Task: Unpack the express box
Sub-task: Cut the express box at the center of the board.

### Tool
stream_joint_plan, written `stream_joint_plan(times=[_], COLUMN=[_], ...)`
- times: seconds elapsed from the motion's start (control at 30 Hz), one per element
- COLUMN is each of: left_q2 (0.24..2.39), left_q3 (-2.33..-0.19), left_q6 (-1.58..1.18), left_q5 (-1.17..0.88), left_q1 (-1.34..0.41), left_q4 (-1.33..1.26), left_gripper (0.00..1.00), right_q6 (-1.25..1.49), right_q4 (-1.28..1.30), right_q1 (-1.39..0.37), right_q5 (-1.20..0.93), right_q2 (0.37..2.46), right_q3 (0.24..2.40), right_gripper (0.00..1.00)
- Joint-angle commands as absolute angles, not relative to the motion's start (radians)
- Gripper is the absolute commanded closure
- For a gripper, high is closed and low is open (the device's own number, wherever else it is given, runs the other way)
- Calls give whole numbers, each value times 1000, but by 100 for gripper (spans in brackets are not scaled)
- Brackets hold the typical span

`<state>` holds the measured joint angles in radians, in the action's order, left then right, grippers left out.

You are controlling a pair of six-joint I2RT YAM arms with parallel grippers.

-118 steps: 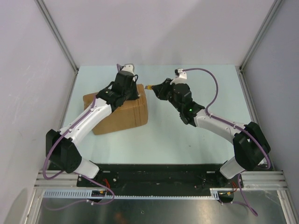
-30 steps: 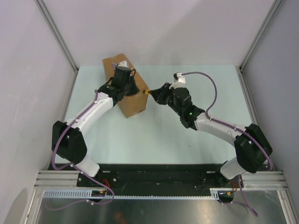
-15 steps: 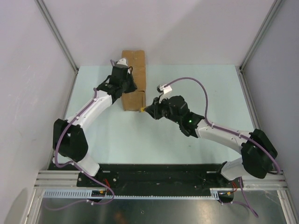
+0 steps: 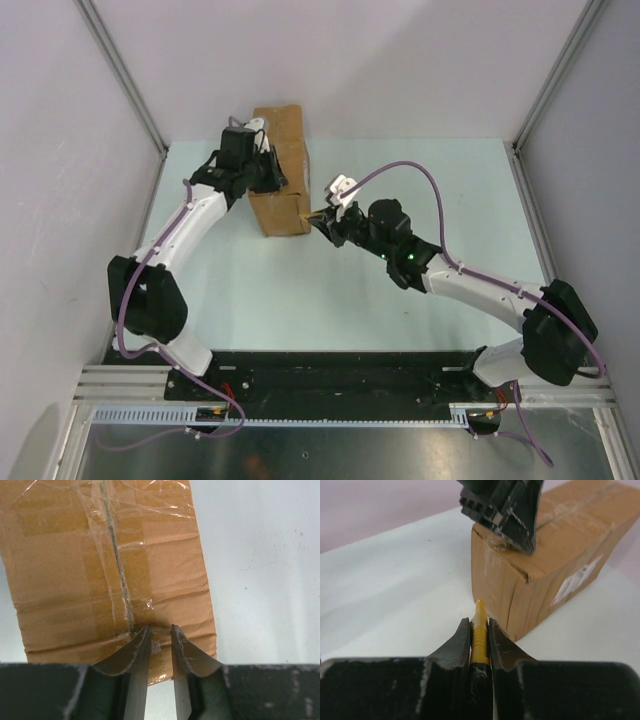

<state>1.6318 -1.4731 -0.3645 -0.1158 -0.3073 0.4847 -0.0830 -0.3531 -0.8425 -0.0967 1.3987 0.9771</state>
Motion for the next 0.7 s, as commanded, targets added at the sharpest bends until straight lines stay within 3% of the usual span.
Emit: stream_joint_plan(times=[0.0,0.27,0.67], left_q2=[1666,1655,1588], left_q3=[-1494,-1574,-1601], left_q6=[-307,-281,-261], left_q5=[-147,-187,-175], left_q1=[-269,-249,-227], left_q4=[629,612,509], left_gripper=[69,61,58], right_q6=[-281,-364,-390], right_q4=[-408,-347,-405], right_q1=[-822,-798,-753], right_q5=[-188,-299,-390], right_q2=[1453,1545,1678], right_q3=[1091,1236,1302], right_gripper=[100,100,100])
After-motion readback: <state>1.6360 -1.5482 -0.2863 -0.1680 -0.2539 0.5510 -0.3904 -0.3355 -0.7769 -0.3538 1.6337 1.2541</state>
